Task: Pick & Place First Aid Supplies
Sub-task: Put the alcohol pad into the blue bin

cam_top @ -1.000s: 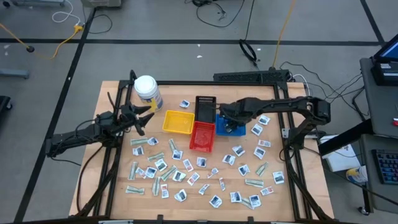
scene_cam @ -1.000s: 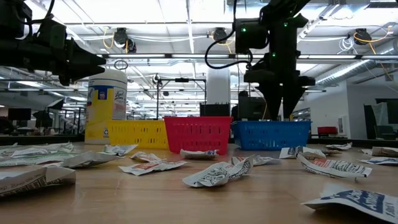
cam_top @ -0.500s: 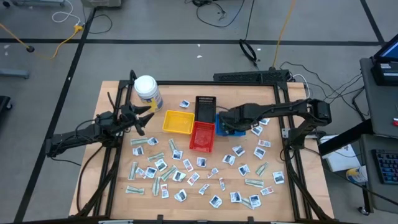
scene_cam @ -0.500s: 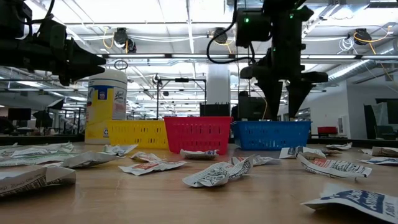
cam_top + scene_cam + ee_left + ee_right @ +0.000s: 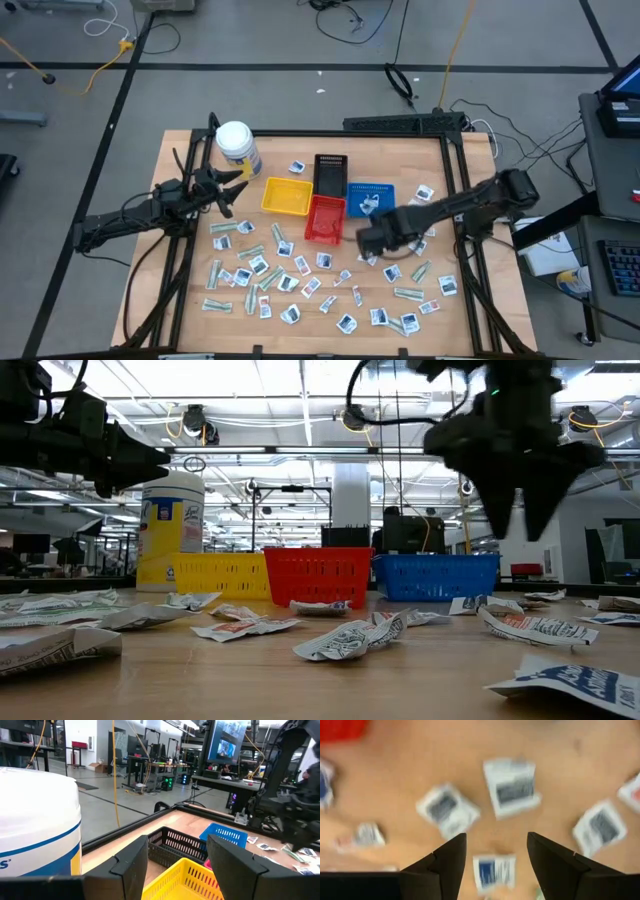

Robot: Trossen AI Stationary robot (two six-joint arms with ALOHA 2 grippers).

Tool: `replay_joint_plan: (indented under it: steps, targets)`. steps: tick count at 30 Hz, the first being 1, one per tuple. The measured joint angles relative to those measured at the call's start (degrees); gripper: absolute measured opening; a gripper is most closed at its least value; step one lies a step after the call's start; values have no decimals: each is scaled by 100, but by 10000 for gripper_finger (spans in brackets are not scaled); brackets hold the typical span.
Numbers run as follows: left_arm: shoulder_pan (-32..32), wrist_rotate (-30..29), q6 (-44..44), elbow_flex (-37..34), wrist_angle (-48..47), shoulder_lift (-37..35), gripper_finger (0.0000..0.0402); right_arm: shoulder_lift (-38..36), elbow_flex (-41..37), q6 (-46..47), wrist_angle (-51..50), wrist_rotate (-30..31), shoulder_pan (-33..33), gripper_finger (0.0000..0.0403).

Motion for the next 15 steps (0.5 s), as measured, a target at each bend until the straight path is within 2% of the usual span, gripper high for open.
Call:
replay_joint_plan:
  steps: [7,15]
  targets:
    - [2,1,0,0,0,0,209,0,0,597,13,-417,798,203]
    - [1,-1,0,0,0,0,209,2,-457,926,491,-271,1143,203]
